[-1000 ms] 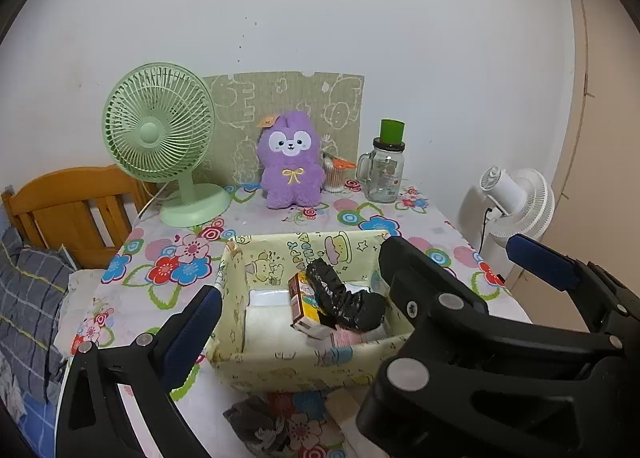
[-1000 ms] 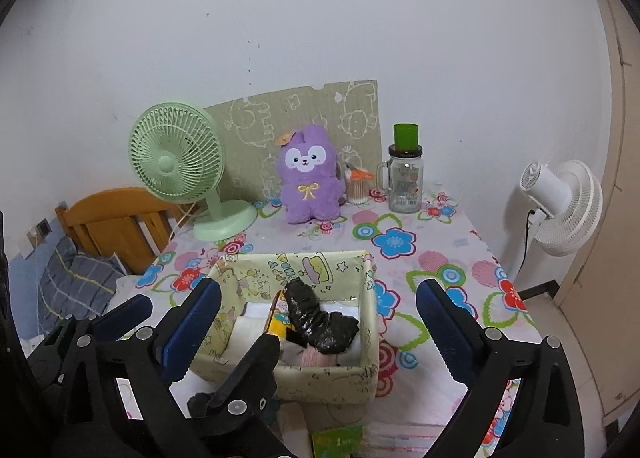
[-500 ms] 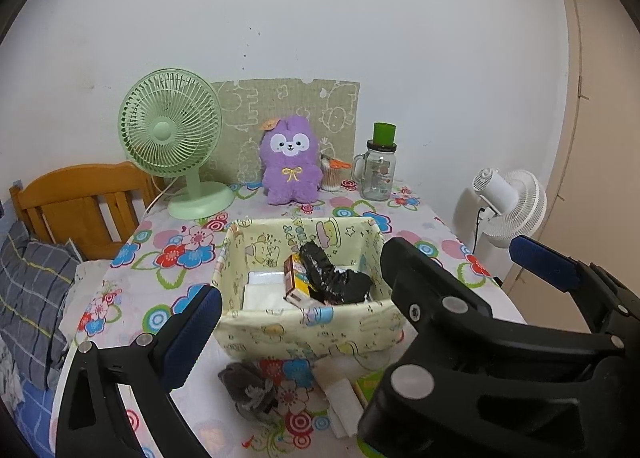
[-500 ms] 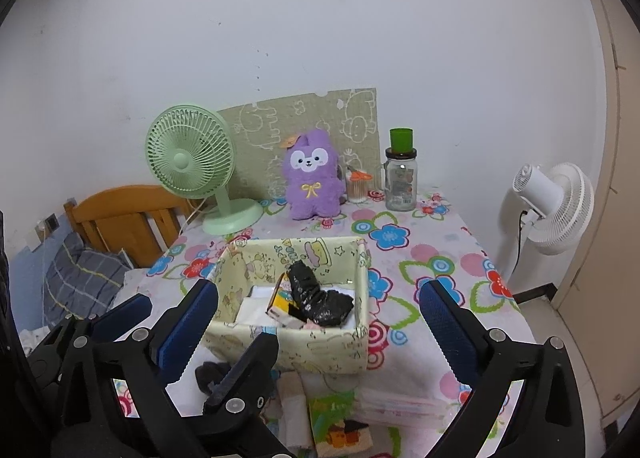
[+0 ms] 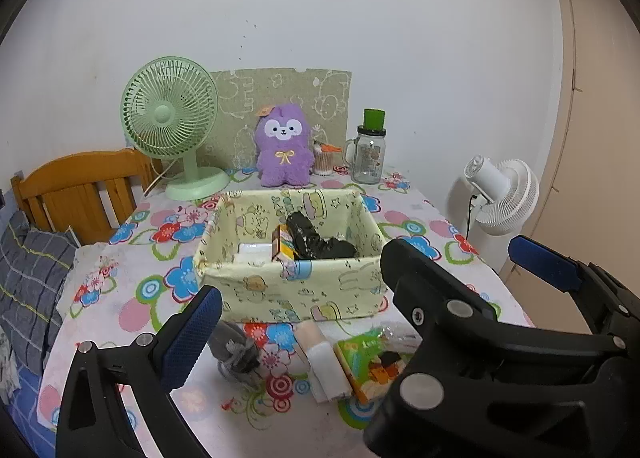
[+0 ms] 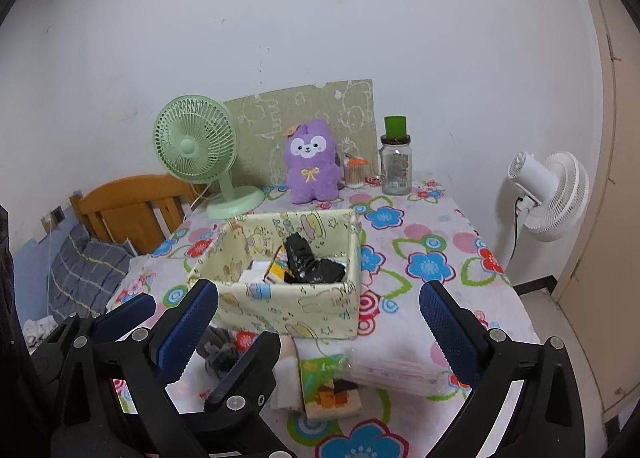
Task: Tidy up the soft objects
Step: 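Withdraw both open tools from the box toward the items on the table, then grasp the green tissue pack with the left tool while the right grasps the clear straw bag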
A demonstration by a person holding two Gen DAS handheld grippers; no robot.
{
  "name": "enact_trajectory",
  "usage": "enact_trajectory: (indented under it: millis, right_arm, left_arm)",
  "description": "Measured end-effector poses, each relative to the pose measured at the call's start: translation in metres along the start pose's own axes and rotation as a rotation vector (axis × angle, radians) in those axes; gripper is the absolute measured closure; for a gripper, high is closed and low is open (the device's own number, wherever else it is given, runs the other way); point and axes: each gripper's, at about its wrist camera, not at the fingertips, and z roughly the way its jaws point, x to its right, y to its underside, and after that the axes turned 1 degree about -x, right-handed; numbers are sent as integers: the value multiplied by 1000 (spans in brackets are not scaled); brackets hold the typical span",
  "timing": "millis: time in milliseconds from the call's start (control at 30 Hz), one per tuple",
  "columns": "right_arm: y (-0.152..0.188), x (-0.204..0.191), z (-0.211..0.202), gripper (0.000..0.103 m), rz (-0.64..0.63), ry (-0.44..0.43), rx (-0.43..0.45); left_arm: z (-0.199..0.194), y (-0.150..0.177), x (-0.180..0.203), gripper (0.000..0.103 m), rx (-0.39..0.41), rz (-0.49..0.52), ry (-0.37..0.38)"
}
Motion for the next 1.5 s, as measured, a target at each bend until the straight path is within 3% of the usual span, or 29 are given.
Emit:
enact_trajectory:
  millis: [967, 1500]
  right_arm:
    - [67, 47, 41, 1, 54, 46, -159]
    - [74, 78, 79, 1, 139, 76, -223]
  left_arm:
    - [58, 57, 31, 0, -151, 44, 35]
    - [97, 57, 50, 1, -207, 89, 33]
